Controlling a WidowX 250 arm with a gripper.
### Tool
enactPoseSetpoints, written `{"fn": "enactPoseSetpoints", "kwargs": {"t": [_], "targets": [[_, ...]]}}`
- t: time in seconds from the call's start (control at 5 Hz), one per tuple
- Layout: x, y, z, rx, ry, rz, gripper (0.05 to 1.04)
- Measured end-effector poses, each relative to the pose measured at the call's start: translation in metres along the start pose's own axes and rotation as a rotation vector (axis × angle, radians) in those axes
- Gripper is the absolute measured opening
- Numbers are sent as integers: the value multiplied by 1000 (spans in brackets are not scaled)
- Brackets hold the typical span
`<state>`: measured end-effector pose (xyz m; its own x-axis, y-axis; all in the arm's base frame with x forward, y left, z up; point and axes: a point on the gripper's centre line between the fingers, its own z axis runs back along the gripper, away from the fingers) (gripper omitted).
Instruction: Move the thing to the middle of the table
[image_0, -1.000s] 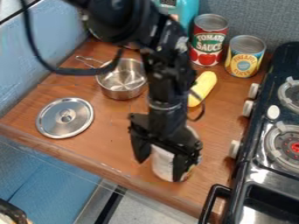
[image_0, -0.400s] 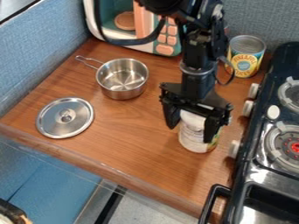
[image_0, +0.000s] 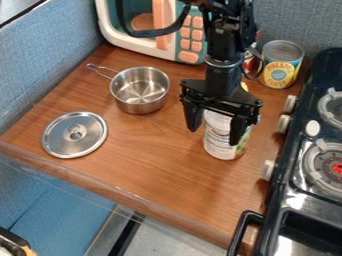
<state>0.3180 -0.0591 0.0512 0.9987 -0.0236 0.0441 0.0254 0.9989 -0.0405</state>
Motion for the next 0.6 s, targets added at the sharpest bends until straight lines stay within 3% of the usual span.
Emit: {"fn": "enactPoseSetpoints", "kwargs": {"t": [0.2,0.4,0.6], "targets": [[-10,-3,34,-27,-52,-5,999],[-21,-5,56,-48,-86,-22,999],[-24,-4,62,-46,-104,-23,999]]}}
